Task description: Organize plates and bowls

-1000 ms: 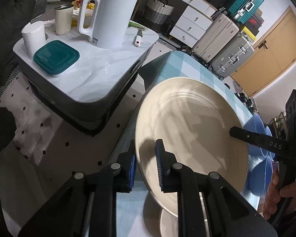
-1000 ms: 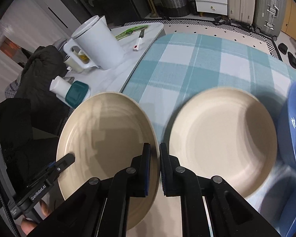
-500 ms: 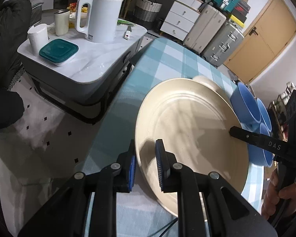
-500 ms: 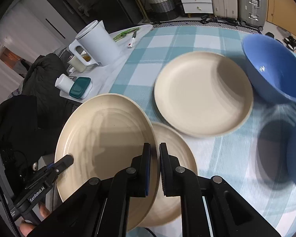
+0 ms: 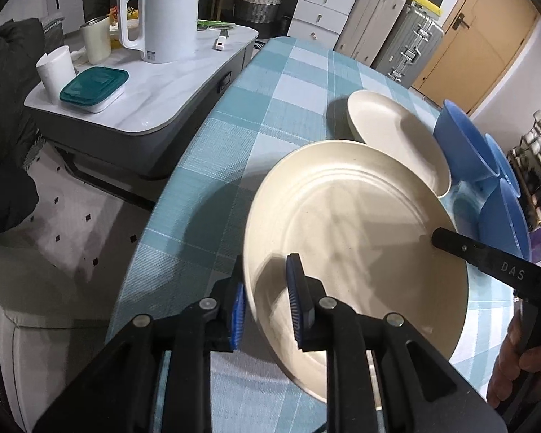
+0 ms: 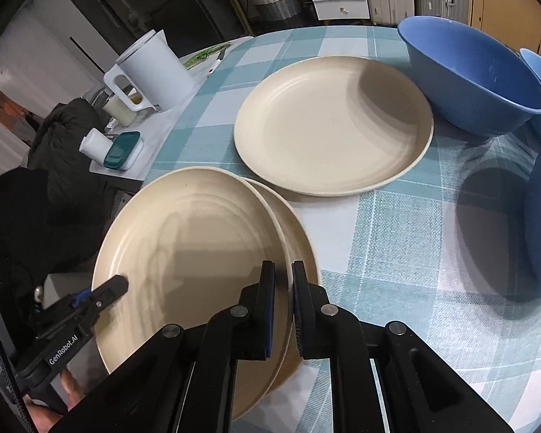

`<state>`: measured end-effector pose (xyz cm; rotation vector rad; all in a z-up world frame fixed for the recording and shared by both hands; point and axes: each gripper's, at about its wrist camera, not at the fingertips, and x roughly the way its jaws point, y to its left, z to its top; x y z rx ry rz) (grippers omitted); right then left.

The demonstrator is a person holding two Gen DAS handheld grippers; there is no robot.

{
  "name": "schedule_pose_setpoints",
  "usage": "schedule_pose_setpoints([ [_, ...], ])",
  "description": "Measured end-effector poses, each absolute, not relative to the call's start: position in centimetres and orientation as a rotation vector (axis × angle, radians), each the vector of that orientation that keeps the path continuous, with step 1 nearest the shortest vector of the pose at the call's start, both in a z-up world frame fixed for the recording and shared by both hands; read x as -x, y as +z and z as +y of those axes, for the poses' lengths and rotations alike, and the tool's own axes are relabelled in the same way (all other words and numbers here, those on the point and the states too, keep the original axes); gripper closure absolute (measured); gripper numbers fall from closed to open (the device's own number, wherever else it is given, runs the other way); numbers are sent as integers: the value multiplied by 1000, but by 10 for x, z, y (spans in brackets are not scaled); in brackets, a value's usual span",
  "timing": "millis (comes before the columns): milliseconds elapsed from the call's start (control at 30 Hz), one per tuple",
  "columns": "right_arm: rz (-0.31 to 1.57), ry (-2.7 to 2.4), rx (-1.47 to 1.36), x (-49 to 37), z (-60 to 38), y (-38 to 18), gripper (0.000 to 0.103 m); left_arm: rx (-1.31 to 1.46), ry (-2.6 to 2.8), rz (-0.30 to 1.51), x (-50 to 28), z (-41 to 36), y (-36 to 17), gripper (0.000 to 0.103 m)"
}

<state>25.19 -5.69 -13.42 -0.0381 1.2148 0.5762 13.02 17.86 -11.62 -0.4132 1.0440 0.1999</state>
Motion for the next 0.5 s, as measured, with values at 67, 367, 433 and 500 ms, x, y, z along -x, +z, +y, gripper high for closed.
schedule_pose_setpoints([
  [67,1216,573,41,-252,-59,-139,94,406,201,1045,-132,177,-120,84],
  [367,1184,556,98,-247,-58,-145,93,329,213,1060,-137,167,-129,81],
  [433,1175,554,110,-246,-57,-144,93,328,211,1056,-137,167,-130,81],
  [500,1166,550,125,-246,-55,-144,93,314,219,1054,-138,166,-130,81],
])
